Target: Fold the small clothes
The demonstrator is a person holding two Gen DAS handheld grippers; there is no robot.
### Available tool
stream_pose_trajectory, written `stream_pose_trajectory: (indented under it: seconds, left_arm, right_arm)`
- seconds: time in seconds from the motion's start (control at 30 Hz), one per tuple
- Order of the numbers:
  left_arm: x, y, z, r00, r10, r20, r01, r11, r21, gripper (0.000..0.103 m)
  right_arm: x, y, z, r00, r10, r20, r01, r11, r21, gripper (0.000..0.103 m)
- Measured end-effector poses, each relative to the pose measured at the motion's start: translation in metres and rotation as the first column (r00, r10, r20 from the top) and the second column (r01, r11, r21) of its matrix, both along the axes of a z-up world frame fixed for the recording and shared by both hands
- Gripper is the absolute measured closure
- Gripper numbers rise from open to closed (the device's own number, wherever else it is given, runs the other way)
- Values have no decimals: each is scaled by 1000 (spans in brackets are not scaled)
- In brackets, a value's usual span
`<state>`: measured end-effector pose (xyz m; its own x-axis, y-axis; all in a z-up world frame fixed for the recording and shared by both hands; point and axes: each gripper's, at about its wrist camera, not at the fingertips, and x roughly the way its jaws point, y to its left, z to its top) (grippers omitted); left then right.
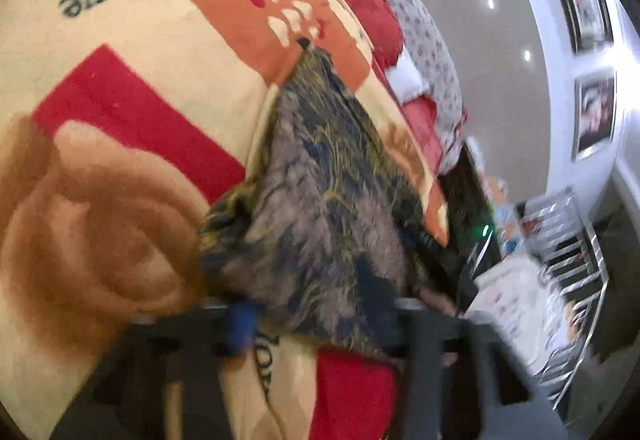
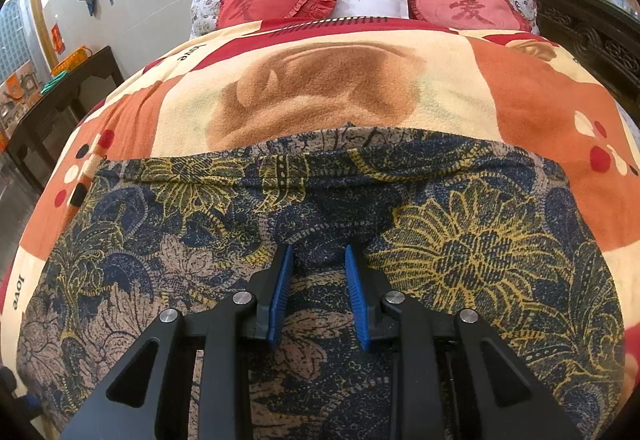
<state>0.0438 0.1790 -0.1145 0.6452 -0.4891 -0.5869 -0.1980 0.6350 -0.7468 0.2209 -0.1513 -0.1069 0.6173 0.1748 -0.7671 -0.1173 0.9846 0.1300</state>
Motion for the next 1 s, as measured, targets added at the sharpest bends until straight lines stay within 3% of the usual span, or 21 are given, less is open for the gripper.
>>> stream_pose_trajectory:
  seconds: [0.07,0.2,0.3,0.4,0.43,0.47,0.57,0.63,0.73,0.83,0.93,1.0]
  left_arm:
    - [0,1,5,1000,14,2,-14,997,82,83]
    - [4,8,0,999,51,-19,-50,996,73,80]
    - [7,1,1,999,48,2,-48,994,97,73]
    - [7,-5,6,998,57,38,-61,992,108,74]
    - [8,-6,7,997,62,41,-66,991,116,74]
    - [7,-8,9,996,73,52,-79,987,142,83]
    - [6,-15,13,994,94,52,-104,970,221,87]
    - [3,-24,15,992,109,60,-122,947,297,87]
    - [-3,-45,26,991,87,106,-125,892,435,88]
    - [-10,-71,43,980,7,199,-122,808,576,88]
    - [-15,-95,53,964,-81,253,-108,751,651,88]
    - [-17,-109,57,952,-141,270,-86,726,682,88]
  right_arm:
    - [0,0,0,1000,0,-1,0,1000,3,75]
    - [0,0,0,1000,0,0,0,1000,3,75]
    - [0,0,0,1000,0,0,0,1000,4,75]
    - [0,0,0,1000,-1,0,1,1000,4,75]
    - [0,0,0,1000,-1,0,1,1000,2,75]
    - [0,0,0,1000,-1,0,1,1000,3,75]
    - [0,0,0,1000,0,0,0,1000,-3,75]
    - [-1,2,1,1000,0,2,0,1000,-13,75]
    - [-2,6,4,1000,10,-15,-11,999,-39,71]
    - [1,21,22,997,30,-72,-42,986,-164,71]
    - [-12,40,64,984,177,34,-174,982,-68,71]
    - [-11,51,84,964,263,45,-265,964,31,71]
